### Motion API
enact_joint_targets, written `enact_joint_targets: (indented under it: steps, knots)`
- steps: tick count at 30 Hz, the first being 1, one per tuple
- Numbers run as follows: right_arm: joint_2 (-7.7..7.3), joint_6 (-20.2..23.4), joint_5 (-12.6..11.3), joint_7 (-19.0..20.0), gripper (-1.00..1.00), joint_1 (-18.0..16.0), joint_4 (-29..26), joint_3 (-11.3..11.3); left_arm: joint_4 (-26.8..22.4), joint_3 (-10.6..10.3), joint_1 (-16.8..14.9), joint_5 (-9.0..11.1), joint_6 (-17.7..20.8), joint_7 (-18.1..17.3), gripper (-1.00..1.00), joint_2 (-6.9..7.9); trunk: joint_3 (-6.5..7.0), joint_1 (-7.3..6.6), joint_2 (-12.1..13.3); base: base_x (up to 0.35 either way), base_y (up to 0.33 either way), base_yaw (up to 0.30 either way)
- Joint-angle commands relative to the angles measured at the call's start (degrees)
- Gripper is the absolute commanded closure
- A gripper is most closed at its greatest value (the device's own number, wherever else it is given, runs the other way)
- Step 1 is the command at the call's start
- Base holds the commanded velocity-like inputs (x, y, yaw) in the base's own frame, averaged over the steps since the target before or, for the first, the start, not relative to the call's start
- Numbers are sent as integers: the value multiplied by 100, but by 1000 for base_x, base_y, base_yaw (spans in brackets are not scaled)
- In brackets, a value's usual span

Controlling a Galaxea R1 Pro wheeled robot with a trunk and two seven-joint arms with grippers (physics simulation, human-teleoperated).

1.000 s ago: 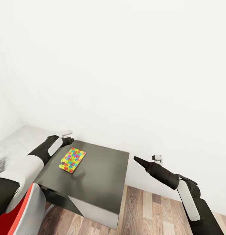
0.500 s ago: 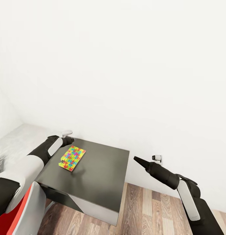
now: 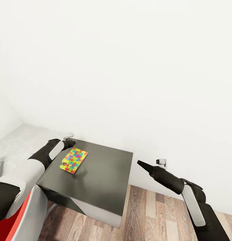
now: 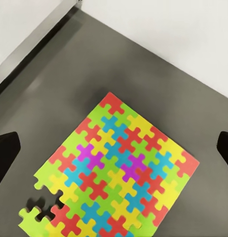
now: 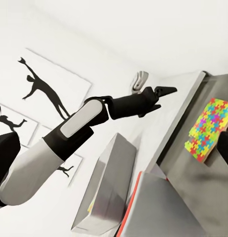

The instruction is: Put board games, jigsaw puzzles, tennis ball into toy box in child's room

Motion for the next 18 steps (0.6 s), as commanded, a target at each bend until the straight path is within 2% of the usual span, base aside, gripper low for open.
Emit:
enact_joint_targets:
  steps: [1,12,18]
  knots:
    - [0,31,-17,5,-100,-4,-1,-3,-13,-42,-5,59,-29,51,-100,9,-20,3,-11,0,0,0]
    - [-2,24,-17,5,-100,-4,7,-3,-44,-34,-5,56,-202,51,-100,19,-124,3,-11,0,0,0]
    - [-1,23,-17,5,-100,-4,11,-3,-48,-35,-5,56,-439,51,-100,14,-181,3,-11,0,0,0]
